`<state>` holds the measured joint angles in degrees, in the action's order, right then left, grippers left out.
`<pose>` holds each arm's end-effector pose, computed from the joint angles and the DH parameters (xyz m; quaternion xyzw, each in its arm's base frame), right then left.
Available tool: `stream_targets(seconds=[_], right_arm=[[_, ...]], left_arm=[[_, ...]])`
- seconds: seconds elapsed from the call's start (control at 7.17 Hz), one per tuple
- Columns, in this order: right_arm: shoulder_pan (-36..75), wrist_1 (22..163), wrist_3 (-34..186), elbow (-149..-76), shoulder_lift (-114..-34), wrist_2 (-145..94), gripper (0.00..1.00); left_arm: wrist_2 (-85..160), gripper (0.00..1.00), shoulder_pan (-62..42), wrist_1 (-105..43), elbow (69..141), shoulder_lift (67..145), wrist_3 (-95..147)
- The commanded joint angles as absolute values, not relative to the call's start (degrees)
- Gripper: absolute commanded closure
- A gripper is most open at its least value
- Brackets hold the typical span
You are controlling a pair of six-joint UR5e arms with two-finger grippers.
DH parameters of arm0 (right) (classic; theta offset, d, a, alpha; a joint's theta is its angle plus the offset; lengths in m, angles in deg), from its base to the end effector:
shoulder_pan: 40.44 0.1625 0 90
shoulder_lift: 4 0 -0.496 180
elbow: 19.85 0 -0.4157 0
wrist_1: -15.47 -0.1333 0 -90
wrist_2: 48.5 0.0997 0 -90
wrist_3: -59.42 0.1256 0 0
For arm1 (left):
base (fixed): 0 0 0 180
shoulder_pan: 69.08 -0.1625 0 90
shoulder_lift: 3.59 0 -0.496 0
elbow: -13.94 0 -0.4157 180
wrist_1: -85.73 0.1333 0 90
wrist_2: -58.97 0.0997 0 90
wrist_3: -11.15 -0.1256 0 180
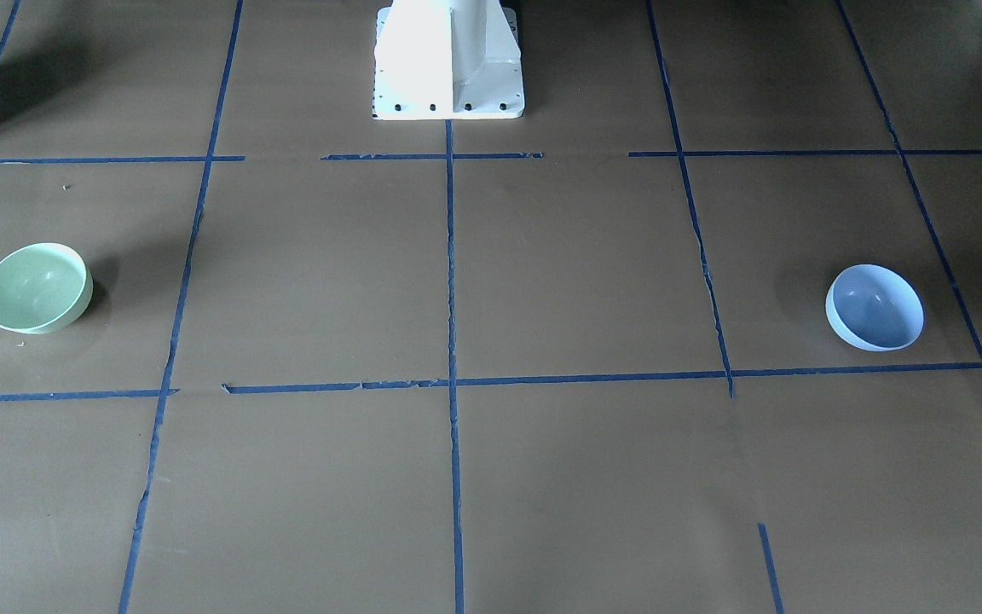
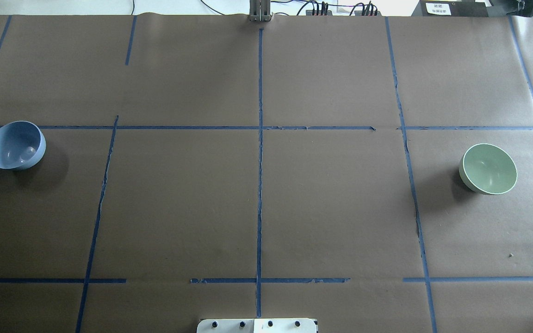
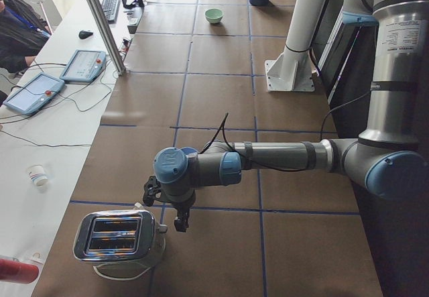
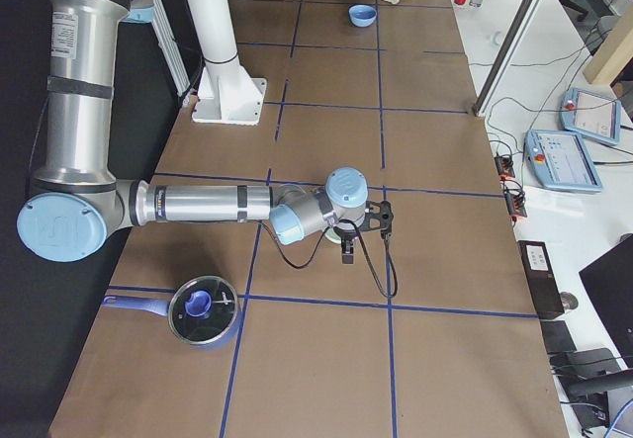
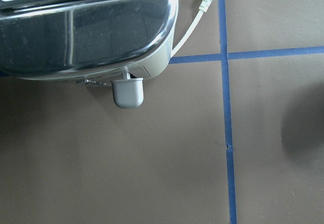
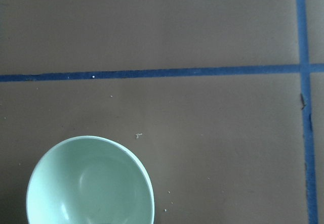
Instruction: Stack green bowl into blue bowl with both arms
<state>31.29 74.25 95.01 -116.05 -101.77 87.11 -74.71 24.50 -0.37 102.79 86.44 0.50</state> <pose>-0.1087 -0.4681 0.6924 0.0406 -0.4409 0.0361 0.8959 -0.0781 -0.5034 0.7658 0.0057 0.3738 0.0409 0.9266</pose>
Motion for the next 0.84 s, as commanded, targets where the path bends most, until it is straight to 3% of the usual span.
stream_targets(seconds=[0.0,0.42,0.56,0.7], right_arm=[[19.28,58.68,112.63,-111.38,-102.26,78.62,0.00],[16.86,56.42,113.47,-107.30,-101.82,76.40,0.00],[16.86,56.42,113.99,-107.91,-101.74,76.66,0.20],[16.95,56.16,115.39,-108.96,-101.65,76.75,0.75]], left_arm=[[-74.71,0.00,24.52,-0.58,102.79,86.33,0.51],[-74.71,0.00,24.52,-1.54,102.79,86.24,0.51],[-74.71,0.00,24.52,-1.98,102.79,86.15,0.60],[-74.80,0.00,24.52,-1.98,102.79,86.15,0.69]])
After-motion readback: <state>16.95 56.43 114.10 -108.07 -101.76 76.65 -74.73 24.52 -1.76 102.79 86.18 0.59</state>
